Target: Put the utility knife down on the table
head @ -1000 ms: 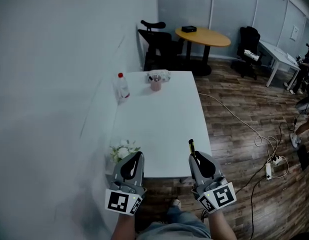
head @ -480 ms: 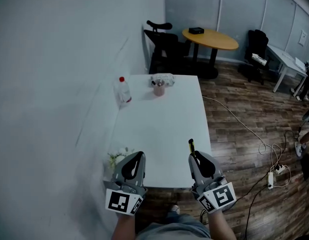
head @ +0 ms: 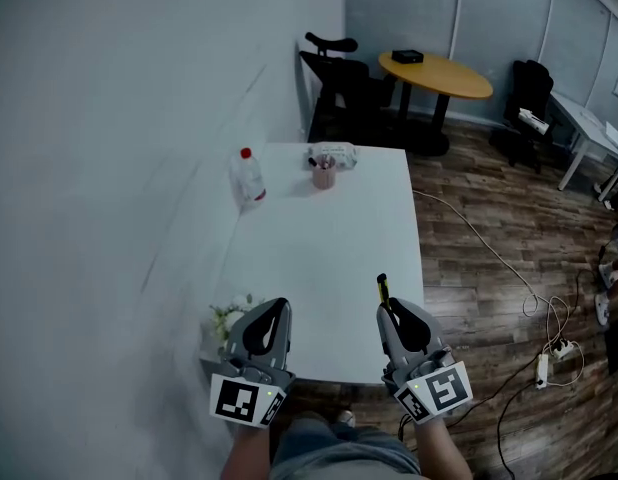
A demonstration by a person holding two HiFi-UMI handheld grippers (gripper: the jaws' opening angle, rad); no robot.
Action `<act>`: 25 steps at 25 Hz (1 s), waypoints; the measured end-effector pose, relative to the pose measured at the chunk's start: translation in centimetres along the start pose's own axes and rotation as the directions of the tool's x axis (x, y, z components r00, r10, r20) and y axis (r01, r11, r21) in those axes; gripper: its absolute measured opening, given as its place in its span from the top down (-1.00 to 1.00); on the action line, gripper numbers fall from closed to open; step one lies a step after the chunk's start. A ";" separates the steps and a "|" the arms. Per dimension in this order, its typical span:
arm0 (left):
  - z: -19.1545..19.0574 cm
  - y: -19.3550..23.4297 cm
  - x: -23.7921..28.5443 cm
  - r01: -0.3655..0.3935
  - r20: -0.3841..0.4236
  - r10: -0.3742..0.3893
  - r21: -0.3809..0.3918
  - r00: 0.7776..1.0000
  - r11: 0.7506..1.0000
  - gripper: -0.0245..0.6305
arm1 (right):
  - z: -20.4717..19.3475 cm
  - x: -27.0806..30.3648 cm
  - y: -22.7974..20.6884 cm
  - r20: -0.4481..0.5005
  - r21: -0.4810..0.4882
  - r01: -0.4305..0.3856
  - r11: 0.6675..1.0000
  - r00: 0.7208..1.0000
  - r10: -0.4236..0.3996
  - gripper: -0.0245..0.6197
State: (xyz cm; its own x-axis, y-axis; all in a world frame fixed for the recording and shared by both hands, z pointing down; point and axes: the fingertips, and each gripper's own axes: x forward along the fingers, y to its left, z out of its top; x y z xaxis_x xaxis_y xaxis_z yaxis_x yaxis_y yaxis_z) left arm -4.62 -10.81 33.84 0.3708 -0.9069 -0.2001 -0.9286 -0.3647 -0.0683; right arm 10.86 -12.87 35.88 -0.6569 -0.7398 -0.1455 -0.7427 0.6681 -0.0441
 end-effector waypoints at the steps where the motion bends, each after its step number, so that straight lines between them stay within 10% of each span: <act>1: -0.1 0.0 0.1 0.000 -0.004 0.000 0.001 1.000 1.000 0.88 | -0.1 0.1 -0.1 -0.001 0.004 -0.001 1.000 1.000 0.001 0.76; 25: -2.0 5.0 5.5 0.113 -0.054 -0.114 -0.013 0.992 0.993 0.88 | -5.7 8.1 -3.0 -0.155 0.089 0.110 0.990 0.983 -0.095 0.76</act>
State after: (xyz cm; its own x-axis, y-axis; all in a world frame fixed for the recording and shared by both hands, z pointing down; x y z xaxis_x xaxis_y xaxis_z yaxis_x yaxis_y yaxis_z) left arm -7.17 -18.09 34.35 0.4743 -0.8695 -0.1377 -0.8803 -0.4679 -0.0778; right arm 7.05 -21.35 40.51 -0.5954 -0.8033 0.0146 -0.7959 0.5872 -0.1476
